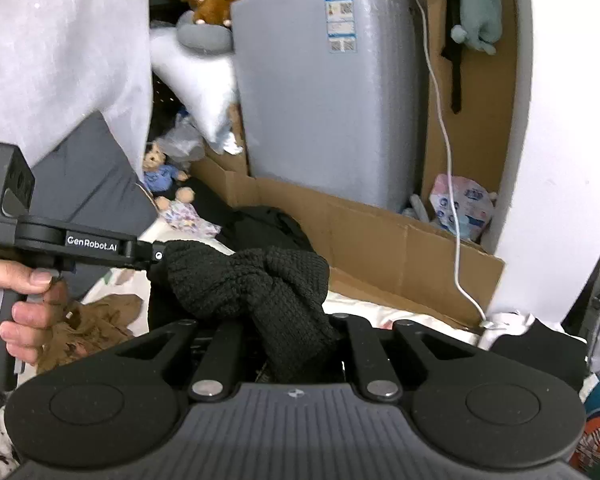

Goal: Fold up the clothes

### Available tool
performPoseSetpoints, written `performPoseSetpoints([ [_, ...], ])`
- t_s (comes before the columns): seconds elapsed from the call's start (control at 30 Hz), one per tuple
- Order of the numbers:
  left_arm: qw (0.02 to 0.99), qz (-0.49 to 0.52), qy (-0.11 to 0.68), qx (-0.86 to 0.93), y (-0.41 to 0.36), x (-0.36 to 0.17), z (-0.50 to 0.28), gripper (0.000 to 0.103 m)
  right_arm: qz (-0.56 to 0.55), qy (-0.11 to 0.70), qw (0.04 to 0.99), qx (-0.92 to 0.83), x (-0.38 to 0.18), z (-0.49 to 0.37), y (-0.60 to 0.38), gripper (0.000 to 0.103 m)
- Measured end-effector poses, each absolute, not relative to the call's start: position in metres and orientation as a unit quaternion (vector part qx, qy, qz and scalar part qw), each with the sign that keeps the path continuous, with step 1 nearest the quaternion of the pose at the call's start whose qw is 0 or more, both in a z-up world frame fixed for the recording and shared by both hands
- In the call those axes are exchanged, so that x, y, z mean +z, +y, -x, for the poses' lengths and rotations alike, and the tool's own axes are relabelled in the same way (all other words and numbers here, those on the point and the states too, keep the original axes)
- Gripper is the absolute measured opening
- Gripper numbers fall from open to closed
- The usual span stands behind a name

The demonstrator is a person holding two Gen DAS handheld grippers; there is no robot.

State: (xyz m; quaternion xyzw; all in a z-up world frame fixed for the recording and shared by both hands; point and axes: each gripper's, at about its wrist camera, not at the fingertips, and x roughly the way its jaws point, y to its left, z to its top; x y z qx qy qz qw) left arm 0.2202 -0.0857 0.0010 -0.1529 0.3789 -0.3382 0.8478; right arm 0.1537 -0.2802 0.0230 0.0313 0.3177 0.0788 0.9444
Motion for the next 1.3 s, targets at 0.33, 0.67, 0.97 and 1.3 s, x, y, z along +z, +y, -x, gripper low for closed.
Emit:
performPoseSetpoints([
  [0.33,0.823,0.153,0.387,-0.387,-0.07,-0.006,-0.211,0.024,-0.017,0.338,0.939,0.06,0.012,-0.158,-0.284,0.012],
  [0.67,0.835,0.162,0.371,-0.374,-0.043,0.002,-0.201,0.061,-0.027,0.343,0.938,0.047,0.011,-0.161,-0.288,0.012],
  [0.97,0.845,0.064,0.405,-0.343,-0.046,-0.045,-0.199,0.062,-0.046,0.338,0.939,0.044,0.018,-0.158,-0.293,0.012],
  [1.3,0.822,-0.032,0.444,-0.355,-0.077,-0.121,-0.195,0.067,-0.067,0.333,0.94,0.044,0.025,-0.159,-0.302,0.012],
])
